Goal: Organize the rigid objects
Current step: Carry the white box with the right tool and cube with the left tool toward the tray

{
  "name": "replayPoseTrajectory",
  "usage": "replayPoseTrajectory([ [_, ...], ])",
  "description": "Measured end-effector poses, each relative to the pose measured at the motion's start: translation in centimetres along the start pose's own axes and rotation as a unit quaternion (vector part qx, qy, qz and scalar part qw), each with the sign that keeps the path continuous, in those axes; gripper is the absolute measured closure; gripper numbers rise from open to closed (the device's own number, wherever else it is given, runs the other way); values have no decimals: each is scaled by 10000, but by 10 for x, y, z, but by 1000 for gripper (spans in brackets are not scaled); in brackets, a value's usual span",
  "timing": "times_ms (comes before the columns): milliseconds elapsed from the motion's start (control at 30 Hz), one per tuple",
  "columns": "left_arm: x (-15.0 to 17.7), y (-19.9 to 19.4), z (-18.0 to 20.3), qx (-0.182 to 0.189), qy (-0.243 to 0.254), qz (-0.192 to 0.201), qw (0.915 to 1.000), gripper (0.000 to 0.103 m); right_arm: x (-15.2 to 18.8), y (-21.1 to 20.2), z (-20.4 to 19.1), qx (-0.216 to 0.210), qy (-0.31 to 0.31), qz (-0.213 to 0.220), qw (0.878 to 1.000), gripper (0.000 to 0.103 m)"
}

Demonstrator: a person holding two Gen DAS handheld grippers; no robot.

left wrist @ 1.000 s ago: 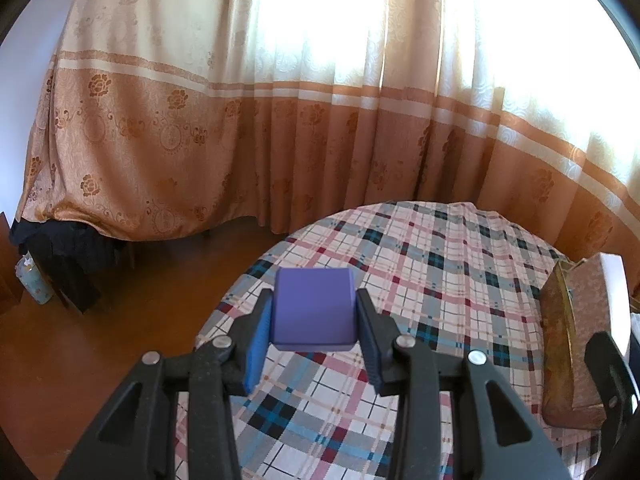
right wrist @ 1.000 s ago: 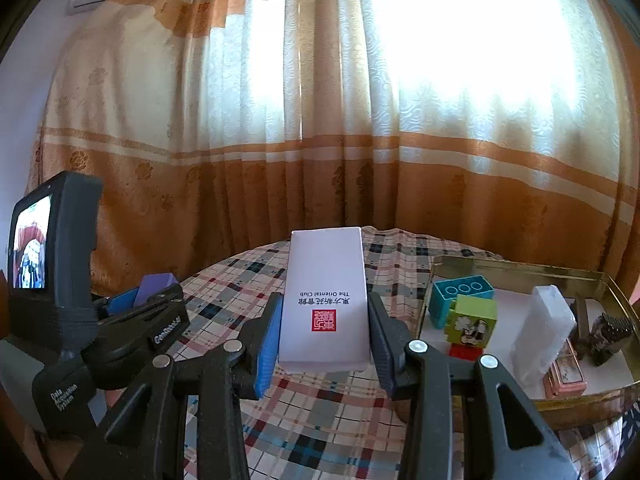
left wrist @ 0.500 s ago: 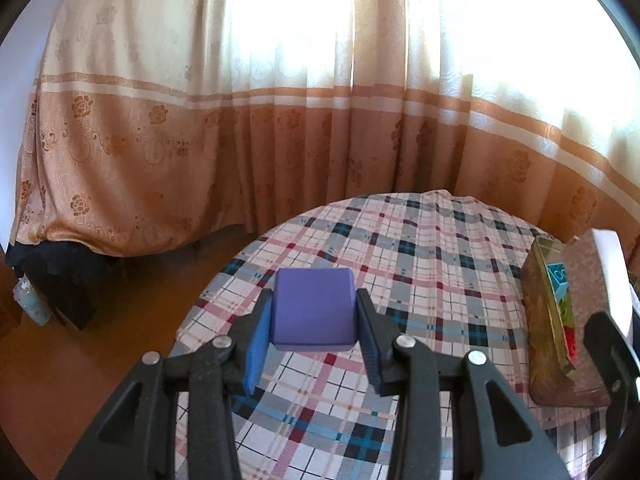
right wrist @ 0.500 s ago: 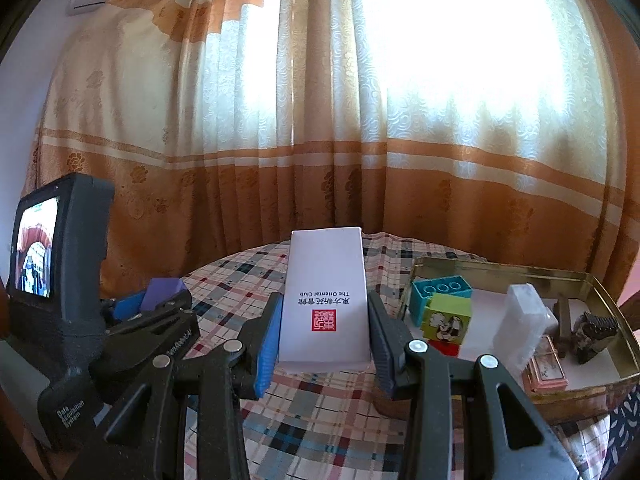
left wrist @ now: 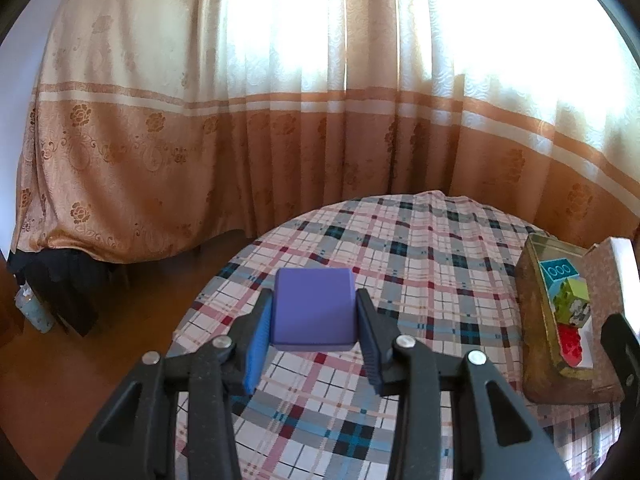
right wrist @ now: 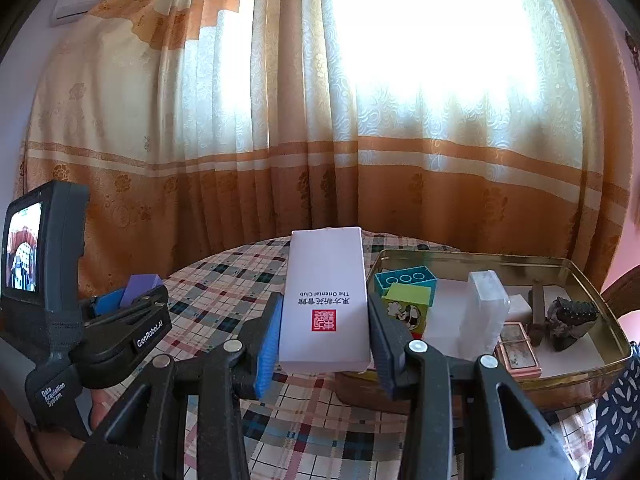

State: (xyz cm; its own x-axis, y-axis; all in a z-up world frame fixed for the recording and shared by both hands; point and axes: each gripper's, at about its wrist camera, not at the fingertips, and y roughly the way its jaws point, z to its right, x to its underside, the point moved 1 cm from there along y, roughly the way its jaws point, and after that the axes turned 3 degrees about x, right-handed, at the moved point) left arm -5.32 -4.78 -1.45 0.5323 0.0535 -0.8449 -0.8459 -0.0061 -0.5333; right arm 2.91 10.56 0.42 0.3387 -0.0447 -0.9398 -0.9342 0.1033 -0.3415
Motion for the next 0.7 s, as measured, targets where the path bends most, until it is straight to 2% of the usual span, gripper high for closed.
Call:
replayPoseTrajectory([
  [133,2,2,4,147,-108,-163,9997,63,0,-2,4,76,-53,46,9999,60],
  [700,6,-8,28,345,34,-109,9993,63,1,-11,30,353,27,129,9993,60],
])
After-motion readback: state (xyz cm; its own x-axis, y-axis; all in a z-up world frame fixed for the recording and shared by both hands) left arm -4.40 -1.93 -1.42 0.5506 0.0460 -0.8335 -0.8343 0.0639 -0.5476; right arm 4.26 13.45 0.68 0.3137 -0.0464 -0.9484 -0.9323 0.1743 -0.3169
